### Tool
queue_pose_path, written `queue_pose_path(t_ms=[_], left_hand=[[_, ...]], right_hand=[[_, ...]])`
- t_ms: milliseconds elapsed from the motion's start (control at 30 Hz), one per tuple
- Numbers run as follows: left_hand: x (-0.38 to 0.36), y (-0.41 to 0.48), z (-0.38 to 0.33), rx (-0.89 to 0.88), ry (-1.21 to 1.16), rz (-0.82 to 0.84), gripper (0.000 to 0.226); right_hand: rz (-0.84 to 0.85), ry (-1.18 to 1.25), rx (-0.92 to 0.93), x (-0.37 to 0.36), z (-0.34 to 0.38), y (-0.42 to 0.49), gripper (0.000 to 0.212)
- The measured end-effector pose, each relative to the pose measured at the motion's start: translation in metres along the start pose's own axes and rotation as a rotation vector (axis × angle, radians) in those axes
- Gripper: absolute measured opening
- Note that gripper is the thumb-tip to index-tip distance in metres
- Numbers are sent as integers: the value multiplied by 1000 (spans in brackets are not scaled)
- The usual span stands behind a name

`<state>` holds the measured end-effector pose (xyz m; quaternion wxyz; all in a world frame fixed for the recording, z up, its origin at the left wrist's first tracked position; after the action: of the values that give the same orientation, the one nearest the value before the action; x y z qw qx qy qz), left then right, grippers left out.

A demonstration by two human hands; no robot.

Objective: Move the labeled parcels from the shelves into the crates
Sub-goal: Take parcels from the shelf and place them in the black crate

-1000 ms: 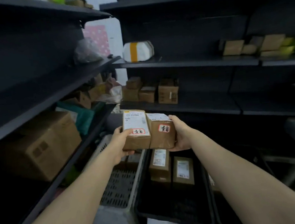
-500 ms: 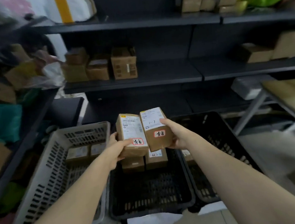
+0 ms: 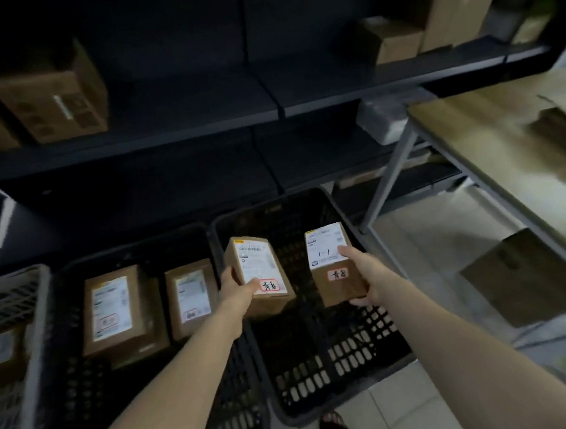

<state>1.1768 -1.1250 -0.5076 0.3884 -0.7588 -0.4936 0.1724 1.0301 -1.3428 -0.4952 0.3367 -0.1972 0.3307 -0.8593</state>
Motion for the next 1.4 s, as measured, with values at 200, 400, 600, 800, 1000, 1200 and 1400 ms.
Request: queue_pose_path(t_ms=[200, 400, 600, 800, 1000, 1200, 1400], left_hand=[[-59, 58, 11, 42, -2, -152, 58], [-56, 118, -3, -76, 150, -324, 48], [-56, 155, -7, -168, 143, -425, 43], [-53, 190, 5, -208, 56, -386, 38], [-51, 203, 17, -236, 41, -261, 40], [-77, 200, 9, -216, 24, -43, 35], [-116, 198, 7, -170, 219, 89, 33]], right_hand=[[90, 58, -183, 4, -45, 94, 67], [71, 250, -169, -40, -79, 164, 93], [-11, 384, -164, -89, -115, 239, 133], [-16, 414, -94, -127, -99, 285, 88], [57, 263, -154, -147, -96, 311, 42], [156, 198, -60, -111, -84, 275, 61], [388, 426, -69, -85, -96, 231, 64]])
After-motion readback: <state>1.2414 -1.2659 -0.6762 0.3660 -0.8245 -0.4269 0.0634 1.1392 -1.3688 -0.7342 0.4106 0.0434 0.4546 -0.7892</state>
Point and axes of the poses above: each hand's wrist, its own y-axis towards the middle knuckle, its own x-axis out of the back of the hand, z = x × y, the point moved 7 cm from there along y, towards the middle knuckle, and after that the axes turned 9 degrees about x, right-handed, at the moved point
